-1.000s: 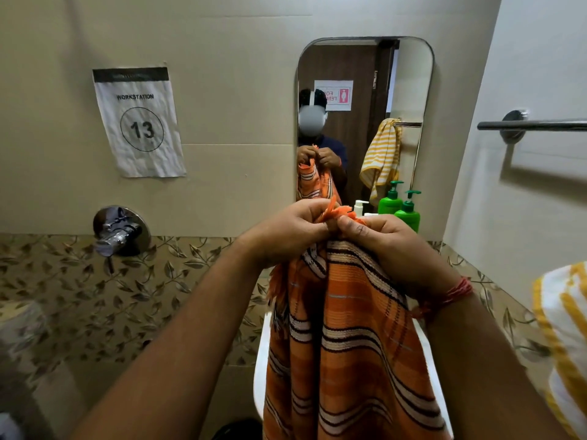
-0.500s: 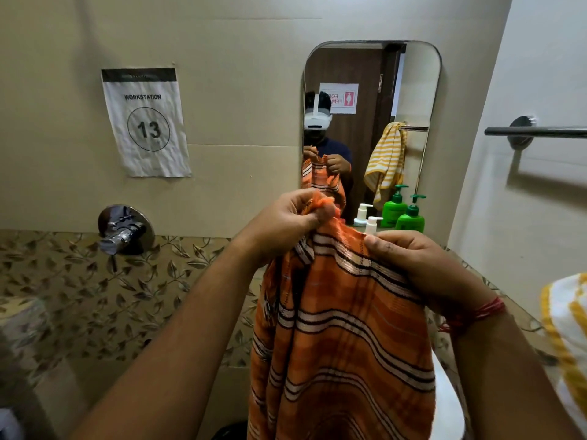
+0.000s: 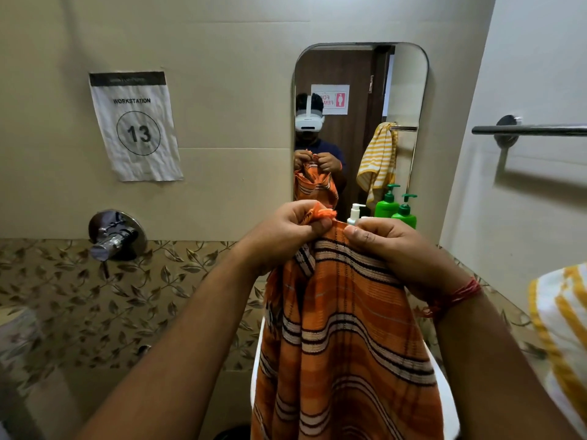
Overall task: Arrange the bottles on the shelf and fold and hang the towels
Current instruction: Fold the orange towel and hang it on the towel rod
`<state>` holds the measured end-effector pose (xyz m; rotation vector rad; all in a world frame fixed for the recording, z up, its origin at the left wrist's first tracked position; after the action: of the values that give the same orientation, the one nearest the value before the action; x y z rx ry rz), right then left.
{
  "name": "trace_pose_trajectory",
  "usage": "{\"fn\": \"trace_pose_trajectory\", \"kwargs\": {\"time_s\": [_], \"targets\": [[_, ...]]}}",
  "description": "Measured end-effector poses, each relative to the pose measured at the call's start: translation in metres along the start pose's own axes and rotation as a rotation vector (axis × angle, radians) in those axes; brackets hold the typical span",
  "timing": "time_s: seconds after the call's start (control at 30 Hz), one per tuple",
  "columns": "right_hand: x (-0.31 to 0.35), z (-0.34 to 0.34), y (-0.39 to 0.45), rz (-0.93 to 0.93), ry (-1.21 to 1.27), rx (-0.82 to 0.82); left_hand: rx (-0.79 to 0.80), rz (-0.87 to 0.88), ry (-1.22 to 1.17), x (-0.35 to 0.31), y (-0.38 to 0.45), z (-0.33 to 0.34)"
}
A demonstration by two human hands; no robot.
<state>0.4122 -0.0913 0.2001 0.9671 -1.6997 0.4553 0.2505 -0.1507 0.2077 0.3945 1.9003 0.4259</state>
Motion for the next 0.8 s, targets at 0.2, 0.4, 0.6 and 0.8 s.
{"fn": "trace_pose_trajectory", "kwargs": {"time_s": [0.2, 0.4, 0.6, 0.8], "targets": [[-0.016, -0.019, -0.015, 0.157, -0.110, 0.058, -0.208, 0.006, -0.042, 0.005, -0.004, -0.021], [-0.017, -0.044, -0.035, 0.177, -0.114, 0.015, -0.379, 0.022, -0.096, 0.008, -0.009, -0.042], [0.004, -0.044, -0.050, -0.080, 0.285, 0.040, -0.397, 0.034, -0.092, 0.004, -0.005, -0.039], [0.048, -0.030, -0.065, -0.376, 0.536, -0.066, -0.468, 0.063, -0.008, -0.012, -0.002, -0.032]]}}
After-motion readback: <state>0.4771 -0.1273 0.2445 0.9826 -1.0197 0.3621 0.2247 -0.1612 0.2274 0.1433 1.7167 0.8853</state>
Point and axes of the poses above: each hand's wrist, its own y-axis towards the middle knuckle, its own z-axis out of the palm, x = y × z, the point moved 5 cm from there along y, towards the middle knuckle, and after that the axes turned 9 degrees about z, right-handed, at the moved point
